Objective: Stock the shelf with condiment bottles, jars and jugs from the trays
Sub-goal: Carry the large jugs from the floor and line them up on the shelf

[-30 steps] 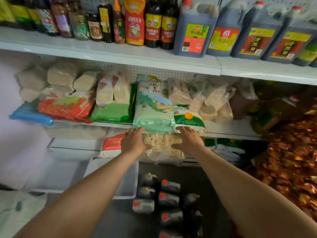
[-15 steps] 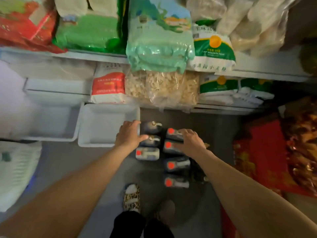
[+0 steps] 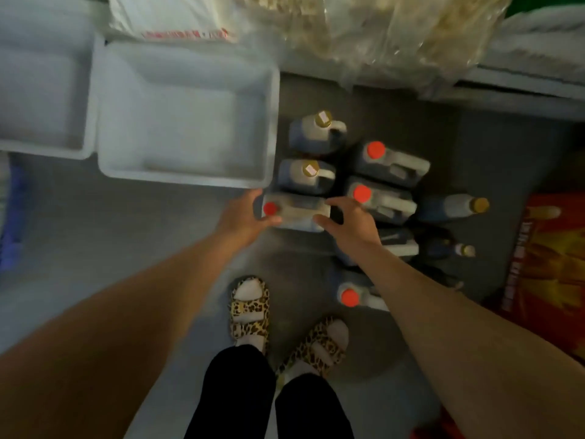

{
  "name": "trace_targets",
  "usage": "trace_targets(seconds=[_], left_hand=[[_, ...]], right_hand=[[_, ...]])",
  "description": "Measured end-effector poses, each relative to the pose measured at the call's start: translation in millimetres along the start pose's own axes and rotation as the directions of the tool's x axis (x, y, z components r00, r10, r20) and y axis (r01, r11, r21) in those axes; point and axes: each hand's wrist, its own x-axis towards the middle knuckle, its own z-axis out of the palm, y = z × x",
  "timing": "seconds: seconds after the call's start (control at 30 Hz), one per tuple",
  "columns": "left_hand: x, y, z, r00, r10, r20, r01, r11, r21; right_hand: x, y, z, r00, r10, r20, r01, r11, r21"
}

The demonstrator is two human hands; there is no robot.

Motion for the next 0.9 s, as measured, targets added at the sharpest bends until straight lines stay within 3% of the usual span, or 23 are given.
trace_targets(seconds=[0.2,0.37,0.57,0.9], left_hand=[[53.1,-27.5,35.7,0.998,0.019,0.054,-0.013,0.994,-0.113],[77.2,-40.9,50.4,0.998,0.047,0.049,-0.039,0.987,-0.154],[91.9,-42.9,56.0,0.997,0.039,0.065,-0.027,0.982,-0.185],[69.0,-46.5,34.5,0.995,0.025,0.094,-0.002,0.973,-0.232]], right_hand=[[41.7,21.7,47.5,1.000,-0.013,0.025,0.013,1.000,0.001],[54.4,36.0,67.6,0.999,-0.005,-0.041,0.009,0.995,0.099],[57.9,41.0,74.1,0.996,-0.033,-0.086,0.047,0.983,0.177],[40.1,7.6,49.1,0.997,-0.066,-0.036,0.070,0.990,0.121]])
